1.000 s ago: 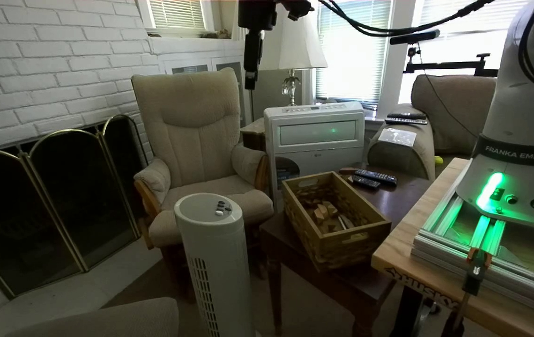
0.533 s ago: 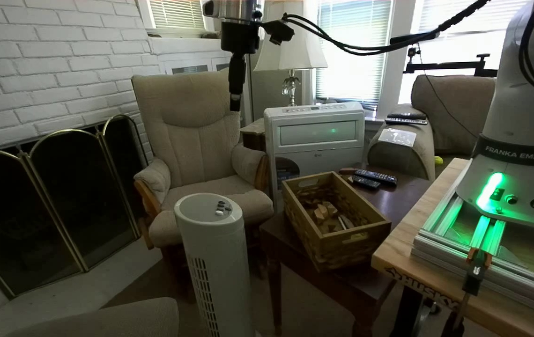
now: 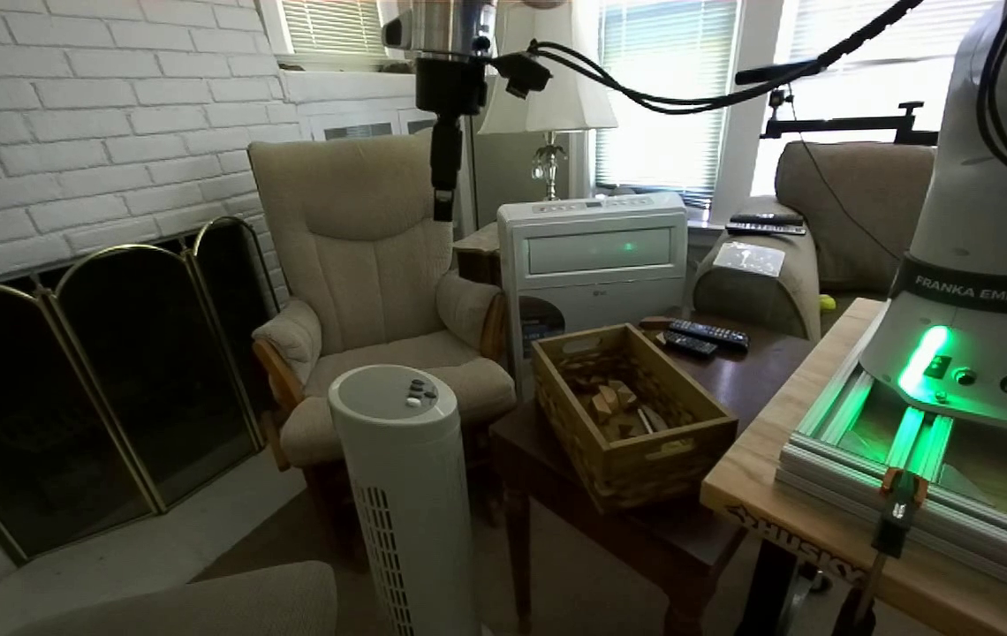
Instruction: Press a button the white device
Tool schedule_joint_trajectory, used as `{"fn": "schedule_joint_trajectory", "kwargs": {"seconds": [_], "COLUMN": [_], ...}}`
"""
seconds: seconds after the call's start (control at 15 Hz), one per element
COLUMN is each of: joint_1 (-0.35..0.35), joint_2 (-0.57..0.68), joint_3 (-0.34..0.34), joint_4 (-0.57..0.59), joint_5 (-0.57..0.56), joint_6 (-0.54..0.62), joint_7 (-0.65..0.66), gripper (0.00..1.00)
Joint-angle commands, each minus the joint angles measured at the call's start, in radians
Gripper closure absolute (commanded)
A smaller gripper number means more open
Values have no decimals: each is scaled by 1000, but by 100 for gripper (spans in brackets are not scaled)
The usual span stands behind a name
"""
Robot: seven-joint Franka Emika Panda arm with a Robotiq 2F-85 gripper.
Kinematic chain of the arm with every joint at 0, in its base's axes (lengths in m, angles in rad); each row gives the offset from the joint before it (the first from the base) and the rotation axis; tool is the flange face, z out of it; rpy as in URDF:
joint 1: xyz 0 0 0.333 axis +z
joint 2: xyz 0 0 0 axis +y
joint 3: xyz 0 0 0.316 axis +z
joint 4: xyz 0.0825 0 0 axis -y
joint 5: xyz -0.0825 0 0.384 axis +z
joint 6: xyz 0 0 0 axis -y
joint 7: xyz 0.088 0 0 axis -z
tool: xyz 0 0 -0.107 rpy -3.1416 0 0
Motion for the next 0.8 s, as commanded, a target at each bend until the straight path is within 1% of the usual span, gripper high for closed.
{"fn": "schedule_joint_trajectory", "kwargs": {"seconds": [0.0, 0.07, 0.13, 0.2, 0.53, 0.73], "joint_1": [6, 7, 8, 7, 13, 35], "joint_2": [112, 134, 160, 188, 295, 349], "joint_3": [-1, 0, 2, 7, 27, 20], "joint_4": [35, 39, 46, 56, 116, 154], "joint_5": [-32, -23, -18, -8, 0, -24], "joint_6": [75, 99, 122, 135, 158, 153], "joint_7": [22, 16, 11, -3, -12, 20], "gripper": [0, 0, 12, 26, 64, 84]}}
